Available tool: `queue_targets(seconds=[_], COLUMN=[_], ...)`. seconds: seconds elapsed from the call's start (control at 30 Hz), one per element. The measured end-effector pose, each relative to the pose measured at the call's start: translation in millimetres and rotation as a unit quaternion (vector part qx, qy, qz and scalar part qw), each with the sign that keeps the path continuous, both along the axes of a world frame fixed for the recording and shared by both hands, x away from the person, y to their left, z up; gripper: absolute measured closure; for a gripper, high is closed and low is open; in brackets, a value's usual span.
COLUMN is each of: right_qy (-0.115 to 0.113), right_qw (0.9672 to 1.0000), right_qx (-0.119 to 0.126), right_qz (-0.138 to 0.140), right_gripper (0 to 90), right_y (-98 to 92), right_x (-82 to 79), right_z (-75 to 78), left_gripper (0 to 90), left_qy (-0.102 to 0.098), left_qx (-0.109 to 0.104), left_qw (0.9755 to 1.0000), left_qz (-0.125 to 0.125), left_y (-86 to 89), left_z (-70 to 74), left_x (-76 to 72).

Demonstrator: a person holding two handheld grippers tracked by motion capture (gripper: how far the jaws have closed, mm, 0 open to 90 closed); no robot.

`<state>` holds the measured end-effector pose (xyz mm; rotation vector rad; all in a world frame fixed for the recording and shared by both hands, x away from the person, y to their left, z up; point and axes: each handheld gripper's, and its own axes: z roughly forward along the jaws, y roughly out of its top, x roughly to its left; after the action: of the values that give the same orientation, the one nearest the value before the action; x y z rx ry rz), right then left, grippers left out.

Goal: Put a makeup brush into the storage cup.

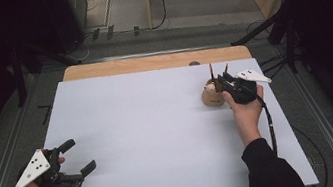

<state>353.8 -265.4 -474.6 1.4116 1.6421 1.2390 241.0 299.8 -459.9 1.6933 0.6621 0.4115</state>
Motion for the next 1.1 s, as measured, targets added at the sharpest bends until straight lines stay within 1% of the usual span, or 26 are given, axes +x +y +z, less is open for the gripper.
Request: queue_targets(seconds=[0.13,0.2,0.33,0.5,0.6,0.63,0.67,0.7,0.73,0.8,0.9,1.0,1.1], right_qy=[-0.006,-0.013,-0.018,-0.007,-0.007,-0.007,-0.007,-0.01,-0.014,-0.016,-0.02,-0.022,-0.025], right_qw=[1.0,0.9999,0.9998,0.9998,0.9995,0.9994,0.9994,0.9992,0.9988,0.9985,0.9977,0.9967,0.9969], right_qx=[0.0,0.001,0.006,0.013,0.021,0.019,0.018,0.018,0.017,0.014,0.02,0.02,0.022], right_qz=[-0.005,-0.006,-0.001,0.016,0.023,0.029,0.028,0.034,0.043,0.05,0.061,0.075,0.072], right_gripper=[60.4,56.0,47.7,33.5,22.6,15.2,13.6,13.1,9.9,3.0,0.0,0.0,0.0], right_y=[-2.0,-4.5,-9.2,-14.3,-17.5,-18.8,-19.1,-19.8,-20.5,-21.2,-22.8,-23.6,-25.4], right_x=[-6.2,-10.9,-22.6,-37.5,-46.9,-50.4,-52.5,-55.5,-58.5,-63.6,-71.8,-78.4,-84.1], right_z=[4.3,6.3,10.5,13.6,15.6,16.1,16.6,17.1,17.4,18.2,17.6,14.5,11.9], left_gripper=[0.0,0.0,0.0,0.0,0.0,0.0,0.0,0.0,0.0,0.0,0.0,0.0,0.0], left_qy=[0.0,-0.001,0.0,0.0,0.0,0.0,0.0,0.0,0.0,0.001,0.001,0.0,-0.001], left_qx=[0.0,0.0,0.001,0.001,0.002,0.002,0.002,0.002,0.002,0.002,0.002,0.001,0.001], left_qw=[1.0,1.0,1.0,1.0,1.0,1.0,1.0,1.0,1.0,1.0,1.0,1.0,1.0], left_qz=[0.0,0.0,0.0,-0.001,-0.002,-0.001,-0.002,-0.002,-0.002,-0.002,-0.002,-0.003,-0.002], left_y=[0.4,0.2,-0.6,-1.7,-2.1,-2.1,-2.2,-2.3,-2.5,-2.5,-2.3,-2.2,-1.6], left_z=[0.4,0.4,0.3,0.3,0.1,0.1,0.1,0.1,0.1,0.1,0.1,0.1,0.5], left_x=[-0.2,-0.1,-0.2,-0.4,-0.6,-0.7,-0.7,-0.8,-0.8,-1.0,-1.2,-1.4,-1.7])
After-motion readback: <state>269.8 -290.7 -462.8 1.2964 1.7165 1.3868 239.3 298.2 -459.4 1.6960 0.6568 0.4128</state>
